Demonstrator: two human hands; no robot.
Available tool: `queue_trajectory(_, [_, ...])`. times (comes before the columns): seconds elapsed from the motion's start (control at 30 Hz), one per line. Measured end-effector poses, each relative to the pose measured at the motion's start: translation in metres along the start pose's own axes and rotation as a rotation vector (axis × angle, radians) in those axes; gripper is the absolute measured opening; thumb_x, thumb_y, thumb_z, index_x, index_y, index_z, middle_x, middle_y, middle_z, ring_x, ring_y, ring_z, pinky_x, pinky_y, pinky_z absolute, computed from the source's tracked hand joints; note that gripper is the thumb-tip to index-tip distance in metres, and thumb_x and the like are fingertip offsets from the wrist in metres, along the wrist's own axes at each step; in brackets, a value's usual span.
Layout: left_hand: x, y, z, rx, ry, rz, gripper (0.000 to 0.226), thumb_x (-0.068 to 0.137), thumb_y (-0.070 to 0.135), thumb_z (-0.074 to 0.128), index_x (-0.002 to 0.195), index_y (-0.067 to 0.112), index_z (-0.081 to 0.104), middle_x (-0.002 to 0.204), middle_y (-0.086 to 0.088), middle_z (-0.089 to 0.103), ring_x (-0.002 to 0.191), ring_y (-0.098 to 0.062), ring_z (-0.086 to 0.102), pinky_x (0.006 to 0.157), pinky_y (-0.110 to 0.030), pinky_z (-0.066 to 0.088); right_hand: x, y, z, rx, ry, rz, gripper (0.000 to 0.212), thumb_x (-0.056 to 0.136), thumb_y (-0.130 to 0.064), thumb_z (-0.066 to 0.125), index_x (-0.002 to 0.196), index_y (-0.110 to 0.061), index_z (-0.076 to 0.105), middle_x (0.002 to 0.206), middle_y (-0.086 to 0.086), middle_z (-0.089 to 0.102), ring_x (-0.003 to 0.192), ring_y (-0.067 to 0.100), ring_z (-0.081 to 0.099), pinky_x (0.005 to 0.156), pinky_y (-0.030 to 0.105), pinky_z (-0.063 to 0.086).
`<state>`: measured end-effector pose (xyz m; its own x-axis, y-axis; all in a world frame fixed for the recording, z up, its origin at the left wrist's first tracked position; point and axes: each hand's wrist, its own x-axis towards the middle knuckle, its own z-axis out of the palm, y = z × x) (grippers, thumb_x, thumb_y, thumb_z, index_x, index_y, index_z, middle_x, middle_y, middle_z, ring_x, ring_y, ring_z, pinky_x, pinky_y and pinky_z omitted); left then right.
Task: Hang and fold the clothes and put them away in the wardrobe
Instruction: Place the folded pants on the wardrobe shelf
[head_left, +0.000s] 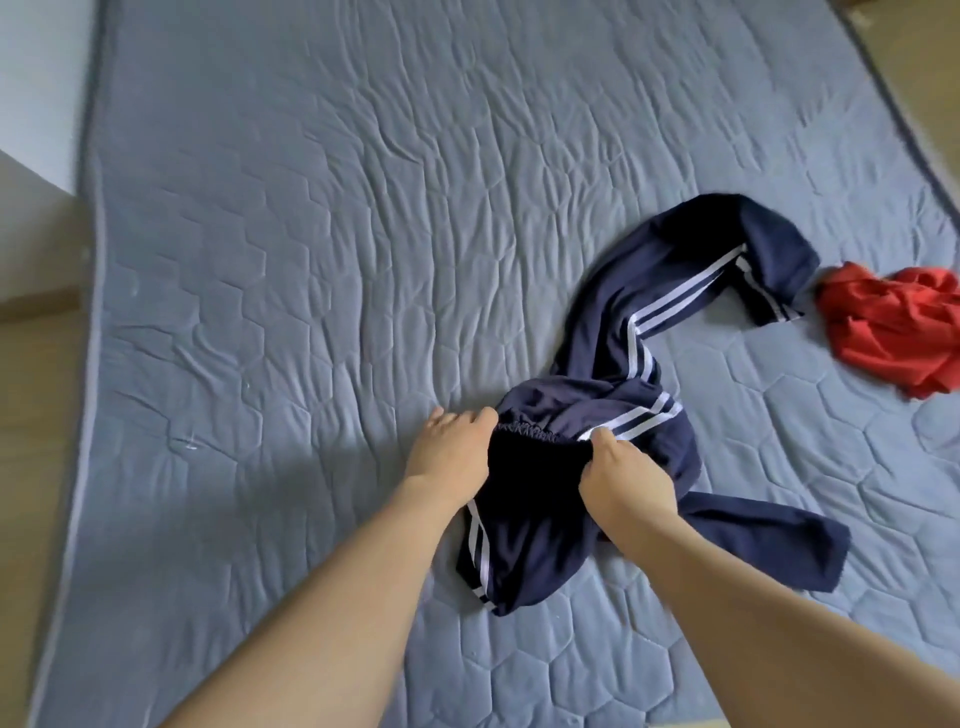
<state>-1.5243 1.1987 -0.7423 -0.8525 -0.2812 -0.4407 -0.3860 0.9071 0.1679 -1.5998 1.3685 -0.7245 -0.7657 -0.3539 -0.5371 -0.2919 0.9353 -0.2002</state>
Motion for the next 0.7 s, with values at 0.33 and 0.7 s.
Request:
queue_trajectory(0.33, [-0.169,0.056,-0.295,-0.138,0.311,0.045,0.040,0.091,0.008,0.043,0.123,0.031,0.034,0.104,-0.009,0.055,0.071,-0.036,0.057,0.060,-0.037,0.041,-0.127,-0.096,-0.330,0.467,0.094,-0.051,0.021,0.089,-0.009,0.040,0.098,0.002,0.055,0.100,0.021,0.056,0.090,0.035,0.053,0.068,0.033,0.042])
queue_trajectory(0.7, [-0.349,0.105,-0.513,0.576,0.557,-0.010,0.039,0.047,0.031,0.081,0.077,0.018,0.059,0.073,-0.008,0.052,0.035,-0.025,0.042,0.041,-0.023,0.014,-0.312,-0.148,-0.592,0.815,0.347,-0.278,0.012,0.088,-0.014,0.038,0.086,-0.008,0.049,0.082,0.004,0.045,0.071,0.022,0.042,0.061,0.028,0.034])
